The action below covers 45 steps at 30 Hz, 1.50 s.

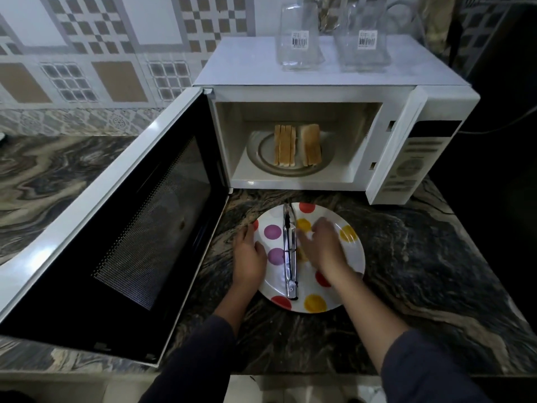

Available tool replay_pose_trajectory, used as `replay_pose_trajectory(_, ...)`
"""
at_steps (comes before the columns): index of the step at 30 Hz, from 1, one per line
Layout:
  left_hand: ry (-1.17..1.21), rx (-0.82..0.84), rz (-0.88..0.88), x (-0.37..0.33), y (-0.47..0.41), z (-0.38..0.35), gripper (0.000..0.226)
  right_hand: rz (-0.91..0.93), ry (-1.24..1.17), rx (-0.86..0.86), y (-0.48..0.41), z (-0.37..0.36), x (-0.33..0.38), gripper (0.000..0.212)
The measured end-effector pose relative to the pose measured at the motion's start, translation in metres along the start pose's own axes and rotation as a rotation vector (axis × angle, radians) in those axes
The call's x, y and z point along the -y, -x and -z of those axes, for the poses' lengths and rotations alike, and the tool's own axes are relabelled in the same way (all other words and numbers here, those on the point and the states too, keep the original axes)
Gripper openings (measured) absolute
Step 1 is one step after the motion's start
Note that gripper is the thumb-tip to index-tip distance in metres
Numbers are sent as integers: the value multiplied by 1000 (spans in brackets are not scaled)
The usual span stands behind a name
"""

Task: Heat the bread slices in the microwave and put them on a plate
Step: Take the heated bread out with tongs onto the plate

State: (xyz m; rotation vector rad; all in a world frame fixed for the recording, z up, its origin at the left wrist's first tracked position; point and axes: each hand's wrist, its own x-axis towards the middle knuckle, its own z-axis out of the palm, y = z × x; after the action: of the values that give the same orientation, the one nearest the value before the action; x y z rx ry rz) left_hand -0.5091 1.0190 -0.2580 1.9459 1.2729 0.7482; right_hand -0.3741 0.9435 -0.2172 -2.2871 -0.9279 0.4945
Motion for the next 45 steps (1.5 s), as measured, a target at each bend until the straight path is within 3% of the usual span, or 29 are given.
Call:
replay_pose_trajectory(3, 21, 14, -23, 1, 1, 2, 54, 55, 81, 129, 17, -23, 13, 66)
replay_pose_trajectory(7, 72, 73, 0, 2, -3, 10, 56, 83, 102, 118, 22, -34, 16, 45)
replay_pose_trajectory(10, 103, 77, 52, 7, -8, 16, 55, 36, -69, 201, 18, -27, 12, 36)
replay_pose_trajectory(14, 397, -18, 215, -18, -16, 31, 38, 139, -250, 294, 22, -1, 13, 12)
replay_pose_trajectory(18, 1000, 169, 326, -57, -27, 40, 37, 320, -297, 344, 24, 18, 15, 12)
replay_pose_trajectory(21, 1143, 173, 372, -73, -34, 36, 33, 401, -264, 353, 29, 24, 17, 21)
replay_pose_trajectory(28, 1323, -14, 450, -87, -45, 36, 18, 430, -204, 277, 42, 35, -12, 32)
replay_pose_trajectory(35, 1318, -3, 474, -89, -50, 40, 16, 331, -158, 369, 47, 34, -15, 17)
replay_pose_trajectory(39, 1208, 100, 389, -97, -46, 38, 21, 285, -158, 404, 47, 34, -1, 18)
replay_pose_trajectory(45, 822, 122, 214, -69, -47, 41, 44, 255, -174, 173, 44, 26, 7, 30)
